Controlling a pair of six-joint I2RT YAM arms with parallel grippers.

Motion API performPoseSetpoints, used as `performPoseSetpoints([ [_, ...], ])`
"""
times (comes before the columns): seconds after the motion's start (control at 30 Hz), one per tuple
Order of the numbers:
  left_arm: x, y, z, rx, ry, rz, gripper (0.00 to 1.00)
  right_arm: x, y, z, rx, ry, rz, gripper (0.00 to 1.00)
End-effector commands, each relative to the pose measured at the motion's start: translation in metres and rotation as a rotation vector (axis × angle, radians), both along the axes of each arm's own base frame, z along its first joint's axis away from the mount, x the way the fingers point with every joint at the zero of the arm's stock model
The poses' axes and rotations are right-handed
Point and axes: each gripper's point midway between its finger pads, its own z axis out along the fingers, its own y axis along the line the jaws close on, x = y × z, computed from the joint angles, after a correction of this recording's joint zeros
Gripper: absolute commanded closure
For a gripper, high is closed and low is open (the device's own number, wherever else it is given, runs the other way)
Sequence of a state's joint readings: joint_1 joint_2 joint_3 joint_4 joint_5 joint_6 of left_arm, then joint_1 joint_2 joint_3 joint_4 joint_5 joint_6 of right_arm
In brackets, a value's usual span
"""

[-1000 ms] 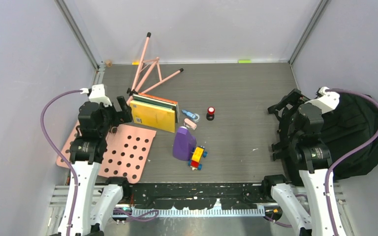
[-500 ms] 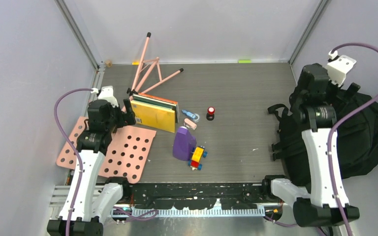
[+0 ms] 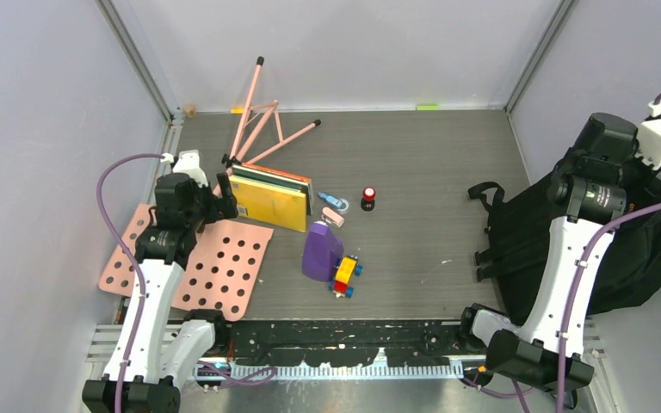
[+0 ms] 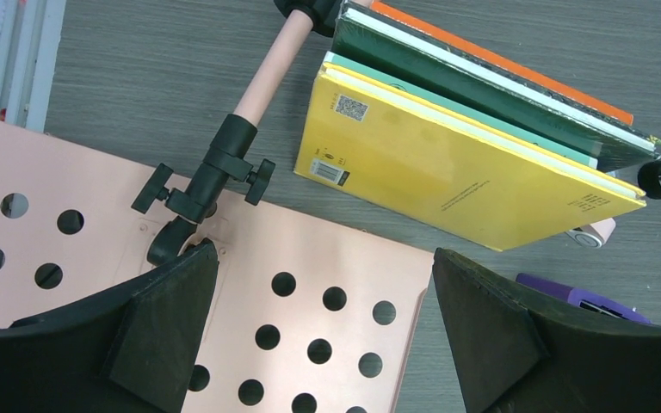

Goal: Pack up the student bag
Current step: Adjust the student bag at the center of the board.

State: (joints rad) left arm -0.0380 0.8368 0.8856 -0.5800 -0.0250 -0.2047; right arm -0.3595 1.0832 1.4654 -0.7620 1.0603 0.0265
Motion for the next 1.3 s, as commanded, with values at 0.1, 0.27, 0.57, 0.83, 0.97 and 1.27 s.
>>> performPoseSetpoints([
  [0.1, 0.008, -0.006, 0.0, -0.002, -0.005, -0.024, 0.0, -0.002, -0.01, -0.019, 0.16, -0.074, 0.055, 0.0],
  [0.27, 0.009, -0.01, -0.003, 0.0, 0.007, -0.038, 0.0, 0.03, 0.004, -0.044, 0.319, -0.129, 0.227, 0.0],
  [0.57, 0.009, -0.01, -0.005, 0.011, 0.013, -0.039, 0.0, 0.046, 0.024, -0.062, 0.436, -0.134, 0.35, 0.02],
  [0.83, 0.009, -0.024, 0.005, -0.026, -0.024, -0.1, 0.0, 0.053, 0.047, -0.047, 0.5, -0.223, 0.432, 0.88],
  [0.97, 0.012, -0.045, 0.024, -0.057, -0.068, -0.201, 0.02, 0.065, 0.07, -0.02, 0.548, -0.343, 0.533, 0.99],
  [1.27, 0.012, -0.088, 0.058, 0.042, -0.127, -0.378, 0.05, 0.091, 0.11, 0.005, 0.558, -0.458, 0.618, 0.99],
])
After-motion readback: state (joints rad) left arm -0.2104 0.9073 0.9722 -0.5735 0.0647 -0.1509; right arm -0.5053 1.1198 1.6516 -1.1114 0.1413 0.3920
